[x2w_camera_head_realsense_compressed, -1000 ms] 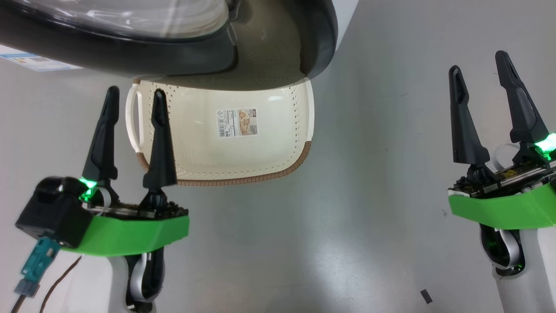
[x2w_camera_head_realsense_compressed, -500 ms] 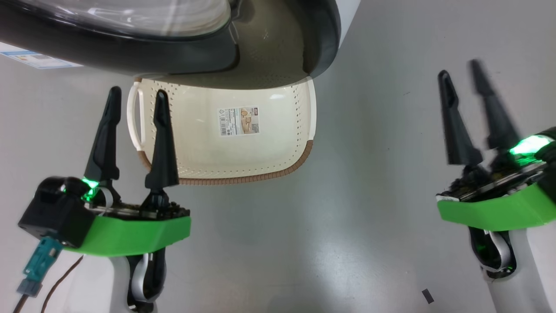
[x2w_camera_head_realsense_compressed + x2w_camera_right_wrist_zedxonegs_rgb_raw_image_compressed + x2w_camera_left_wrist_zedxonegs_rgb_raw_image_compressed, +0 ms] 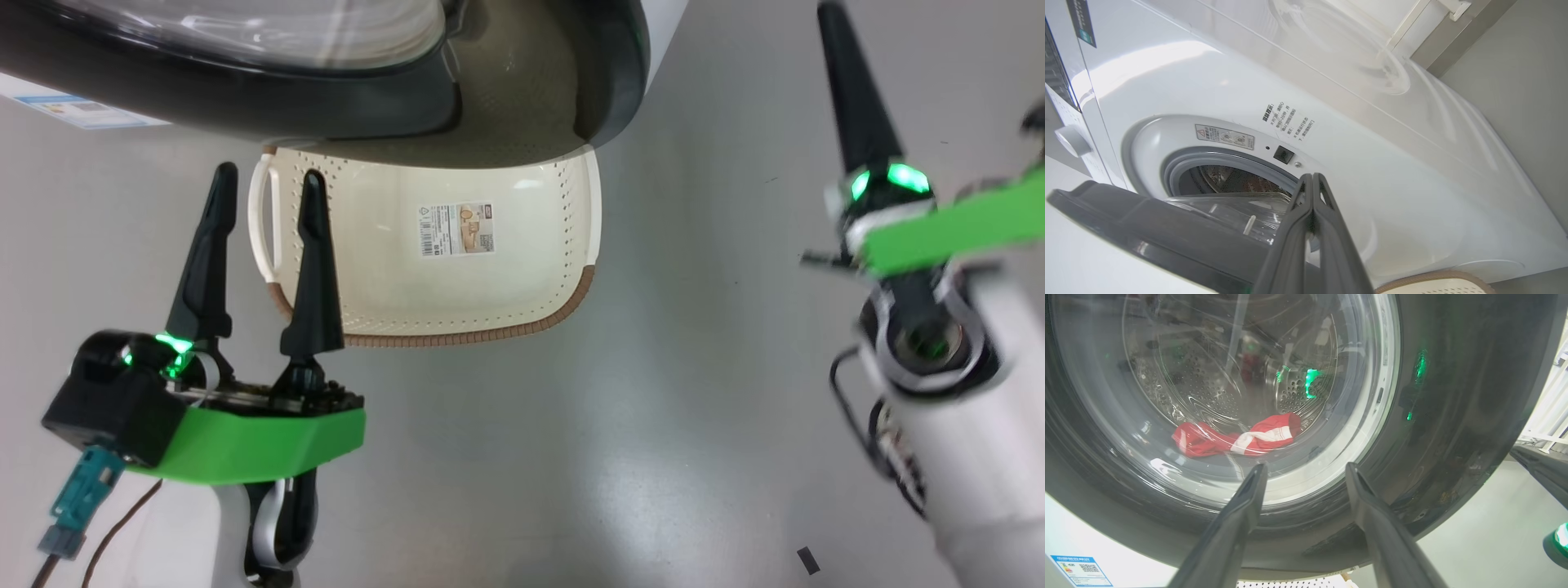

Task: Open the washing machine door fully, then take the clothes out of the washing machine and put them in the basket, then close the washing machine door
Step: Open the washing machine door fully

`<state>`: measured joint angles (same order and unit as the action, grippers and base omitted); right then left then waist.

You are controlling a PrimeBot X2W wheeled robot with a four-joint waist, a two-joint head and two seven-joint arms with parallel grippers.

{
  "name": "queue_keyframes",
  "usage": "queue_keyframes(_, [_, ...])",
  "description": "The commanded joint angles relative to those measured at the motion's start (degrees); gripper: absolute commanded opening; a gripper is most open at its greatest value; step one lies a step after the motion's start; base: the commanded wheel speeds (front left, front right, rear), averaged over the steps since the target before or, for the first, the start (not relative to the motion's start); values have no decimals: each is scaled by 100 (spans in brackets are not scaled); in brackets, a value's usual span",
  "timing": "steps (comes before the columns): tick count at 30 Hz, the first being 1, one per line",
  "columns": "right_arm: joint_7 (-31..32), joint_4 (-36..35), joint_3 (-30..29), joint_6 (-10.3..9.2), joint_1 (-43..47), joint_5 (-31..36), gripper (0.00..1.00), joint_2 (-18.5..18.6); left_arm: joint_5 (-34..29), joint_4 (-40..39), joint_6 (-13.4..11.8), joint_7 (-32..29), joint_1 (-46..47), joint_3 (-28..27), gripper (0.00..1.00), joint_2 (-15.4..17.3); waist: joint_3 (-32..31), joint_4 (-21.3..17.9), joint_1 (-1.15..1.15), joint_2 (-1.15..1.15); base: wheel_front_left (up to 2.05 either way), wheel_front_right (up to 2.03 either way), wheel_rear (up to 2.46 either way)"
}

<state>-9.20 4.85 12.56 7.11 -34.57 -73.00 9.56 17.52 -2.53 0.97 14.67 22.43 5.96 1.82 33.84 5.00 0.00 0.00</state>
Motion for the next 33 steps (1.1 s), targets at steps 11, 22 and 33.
queue_keyframes(11, [2993,508,-62,37,-1171,-3407,0,144,-9,-136,-19,33,-82,-74,100,106,-18,170,0,0,0,0,0])
queue_keyframes(22, [4473,1273,552,37,-2216,-4475,0,535,-24,-107,-15,33,-117,-47,100,106,-75,227,0,0,0,0,0])
queue_keyframes(33, [4658,1125,1309,37,-2559,-4435,0,685,32,-59,-39,33,-98,-10,100,106,-94,301,0,0,0,0,0])
